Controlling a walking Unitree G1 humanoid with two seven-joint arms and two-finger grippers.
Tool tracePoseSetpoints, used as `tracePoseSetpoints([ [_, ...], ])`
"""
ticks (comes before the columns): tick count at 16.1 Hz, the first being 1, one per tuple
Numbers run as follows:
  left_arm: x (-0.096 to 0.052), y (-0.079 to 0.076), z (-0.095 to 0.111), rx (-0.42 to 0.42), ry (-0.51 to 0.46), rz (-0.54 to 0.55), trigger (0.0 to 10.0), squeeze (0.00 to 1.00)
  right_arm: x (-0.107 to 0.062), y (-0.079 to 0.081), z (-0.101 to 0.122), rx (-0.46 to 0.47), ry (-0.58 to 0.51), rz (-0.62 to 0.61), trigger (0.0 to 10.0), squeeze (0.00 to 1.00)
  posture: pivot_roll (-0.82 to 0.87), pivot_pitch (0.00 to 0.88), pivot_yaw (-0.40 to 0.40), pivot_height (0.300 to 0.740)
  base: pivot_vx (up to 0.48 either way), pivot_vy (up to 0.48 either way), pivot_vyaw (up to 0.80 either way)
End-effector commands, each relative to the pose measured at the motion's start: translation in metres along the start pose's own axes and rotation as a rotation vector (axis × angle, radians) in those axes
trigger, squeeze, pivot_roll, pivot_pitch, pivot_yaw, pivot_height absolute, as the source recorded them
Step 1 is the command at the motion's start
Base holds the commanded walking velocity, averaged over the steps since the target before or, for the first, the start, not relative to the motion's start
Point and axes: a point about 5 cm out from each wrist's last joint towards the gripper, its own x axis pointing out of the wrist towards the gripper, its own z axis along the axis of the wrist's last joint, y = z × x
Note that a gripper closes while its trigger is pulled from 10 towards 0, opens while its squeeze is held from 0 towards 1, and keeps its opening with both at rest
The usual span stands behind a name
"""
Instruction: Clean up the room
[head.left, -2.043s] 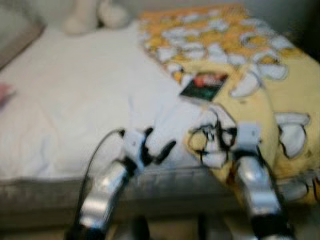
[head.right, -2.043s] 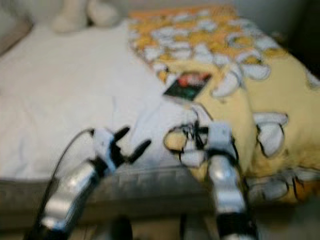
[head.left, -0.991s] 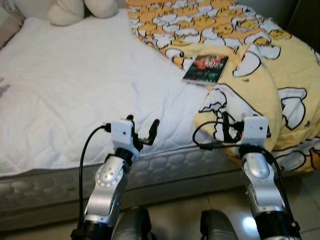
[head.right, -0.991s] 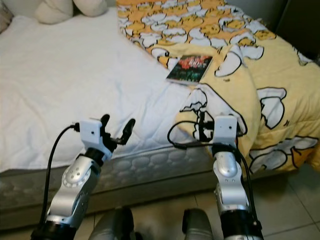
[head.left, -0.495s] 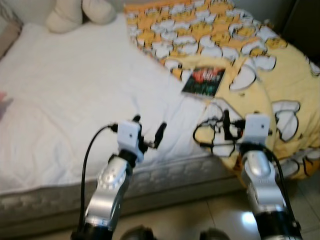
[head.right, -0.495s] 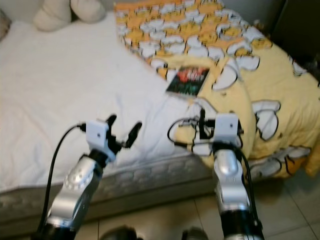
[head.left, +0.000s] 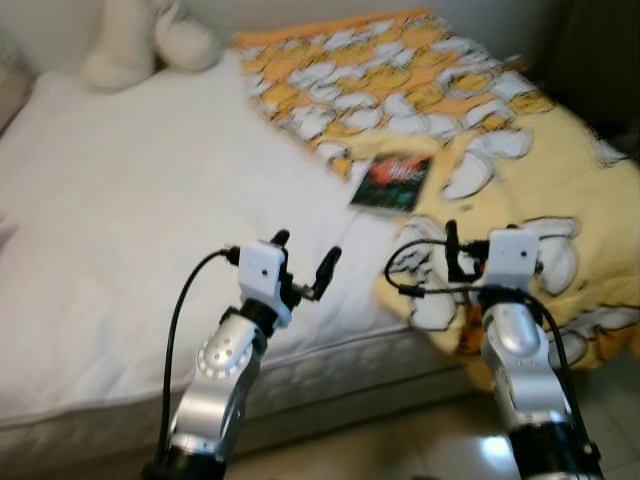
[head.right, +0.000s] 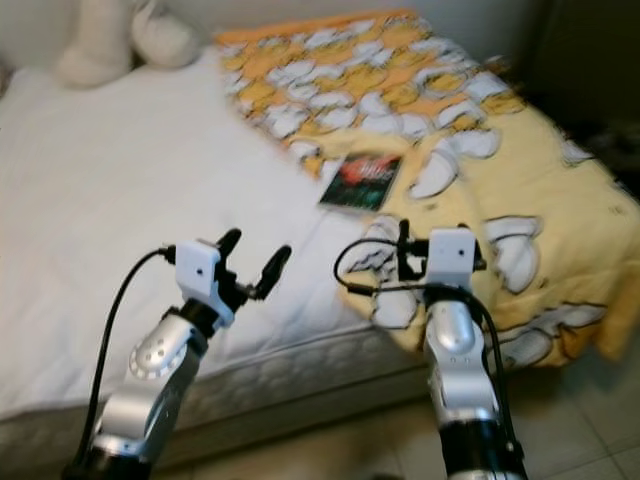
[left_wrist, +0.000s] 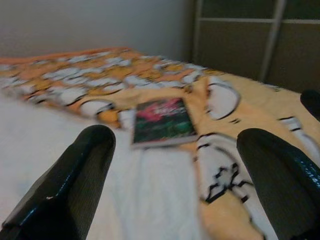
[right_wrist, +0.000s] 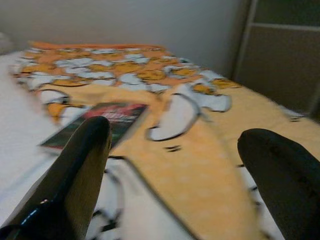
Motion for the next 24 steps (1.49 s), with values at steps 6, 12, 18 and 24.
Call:
tracePoseSetpoints([
  [6, 0.001, 0.002, -0.001, -0.027, 0.015, 0.002, 10.0, 0.0, -0.001, 0.007, -0.006, 0.026, 0.044, 0.049, 10.0, 1.0, -0.15, 0.001, 0.105, 0.74, 0.48, 0.0, 0.0],
  [12, 0.005, -0.005, -0.005, 0.008, 0.043, -0.024, 10.0, 0.0, -0.002, 0.014, -0.009, 0.033, 0.071, 0.109, 10.0, 1.0, -0.15, 0.0, 0.096, 0.74, 0.24, 0.0, 0.0],
  [18, 0.008, -0.008, -0.005, 0.004, 0.042, -0.06, 10.0, 0.0, -0.001, 0.017, -0.011, 0.039, 0.074, 0.119, 10.0, 1.0, -0.16, 0.0, 0.108, 0.74, 0.0, -0.134, 0.0],
  [24, 0.011, -0.009, -0.007, -0.01, 0.05, -0.092, 10.0, 0.0, 0.002, 0.017, -0.009, 0.028, 0.065, 0.121, 10.0, 1.0, -0.16, 0.0, 0.113, 0.74, 0.109, -0.279, 0.0],
])
